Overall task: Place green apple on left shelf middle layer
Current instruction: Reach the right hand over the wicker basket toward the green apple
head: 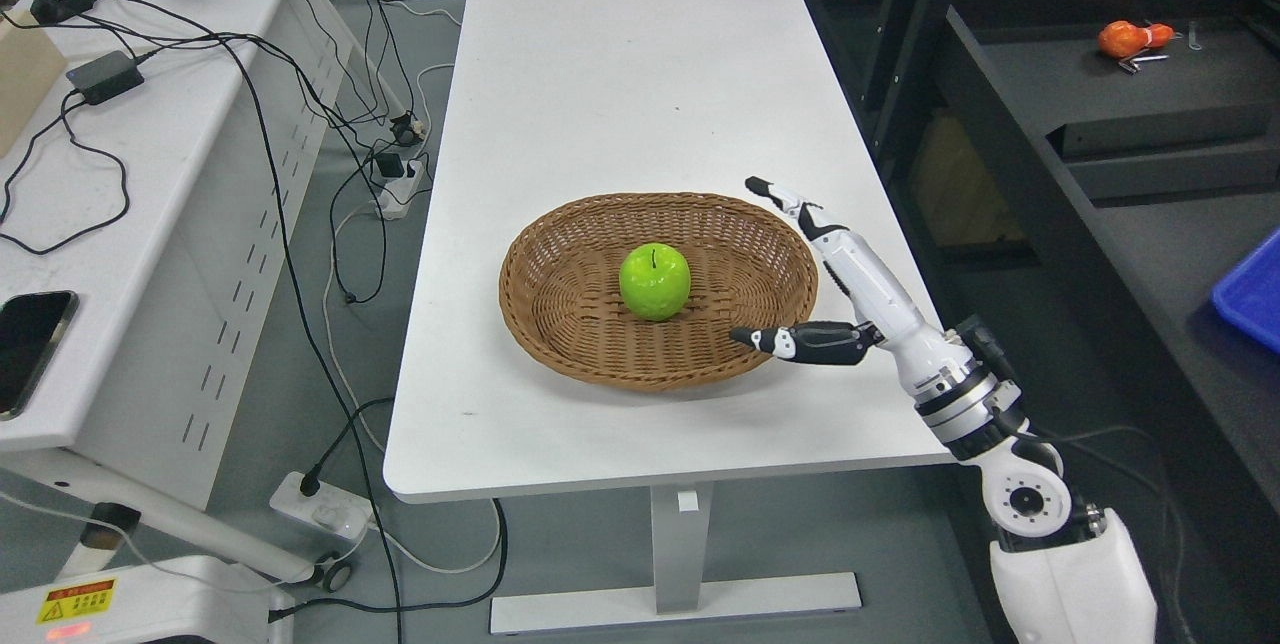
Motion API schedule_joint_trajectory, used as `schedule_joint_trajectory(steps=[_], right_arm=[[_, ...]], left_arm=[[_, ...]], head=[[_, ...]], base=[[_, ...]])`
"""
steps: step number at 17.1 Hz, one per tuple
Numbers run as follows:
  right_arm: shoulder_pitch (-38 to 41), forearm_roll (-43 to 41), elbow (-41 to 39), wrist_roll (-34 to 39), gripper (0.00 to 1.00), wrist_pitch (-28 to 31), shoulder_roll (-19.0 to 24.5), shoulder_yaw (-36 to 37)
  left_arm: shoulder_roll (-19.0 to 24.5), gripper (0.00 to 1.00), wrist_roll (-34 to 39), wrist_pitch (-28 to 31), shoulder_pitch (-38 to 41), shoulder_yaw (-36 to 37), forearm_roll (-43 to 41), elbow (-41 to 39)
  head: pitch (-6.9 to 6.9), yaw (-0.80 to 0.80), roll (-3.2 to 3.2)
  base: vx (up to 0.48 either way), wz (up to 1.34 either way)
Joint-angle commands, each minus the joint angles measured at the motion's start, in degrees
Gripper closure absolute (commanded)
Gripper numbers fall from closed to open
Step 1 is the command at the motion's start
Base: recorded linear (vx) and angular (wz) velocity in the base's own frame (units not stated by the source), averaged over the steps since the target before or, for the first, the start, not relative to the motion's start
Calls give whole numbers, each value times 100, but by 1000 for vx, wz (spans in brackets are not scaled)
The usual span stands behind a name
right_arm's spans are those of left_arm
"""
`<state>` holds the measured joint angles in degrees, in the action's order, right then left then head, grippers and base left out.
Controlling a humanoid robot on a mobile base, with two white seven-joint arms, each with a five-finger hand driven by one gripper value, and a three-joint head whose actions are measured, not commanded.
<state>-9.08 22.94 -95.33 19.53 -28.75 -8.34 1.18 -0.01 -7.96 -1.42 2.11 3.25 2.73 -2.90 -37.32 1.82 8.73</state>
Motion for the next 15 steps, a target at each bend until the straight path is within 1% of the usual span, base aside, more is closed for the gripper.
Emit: schedule_joint_trajectory(steps=[1, 2, 4, 6, 8, 9, 12, 15], right_arm=[[-200, 490, -232, 455, 0, -131, -475, -784], [-322, 840, -214, 455, 0, -79, -527, -1056], [-585, 1456, -153, 472, 0, 79, -519, -1321], [-718, 1739, -56, 534, 0, 124, -545, -1707], [-893, 2098, 162, 779, 0, 132, -633, -1814], [-1042, 2179, 416, 902, 0, 158, -642, -1919], [-1149, 2232, 524, 956, 0, 246, -791, -2112], [-1237, 2259, 691, 956, 0, 440, -792, -2227]], left_arm=[[101, 0, 5, 1, 0, 0, 0, 0], [101, 0, 5, 1, 0, 0, 0, 0], [101, 0, -4, 1, 0, 0, 0, 0], [101, 0, 5, 1, 0, 0, 0, 0], [101, 0, -4, 1, 0, 0, 0, 0], [101, 0, -4, -8, 0, 0, 0, 0], [101, 0, -4, 1, 0, 0, 0, 8], [101, 0, -4, 1, 0, 0, 0, 0]], head=[[0, 0, 0], [0, 0, 0], [0, 0, 0], [0, 0, 0], [0, 0, 0], [0, 0, 0], [0, 0, 0], [0, 0, 0]], base=[[176, 28], [176, 28], [186, 5], [143, -65], [118, -82], [110, -74], [71, -33], [30, -3]])
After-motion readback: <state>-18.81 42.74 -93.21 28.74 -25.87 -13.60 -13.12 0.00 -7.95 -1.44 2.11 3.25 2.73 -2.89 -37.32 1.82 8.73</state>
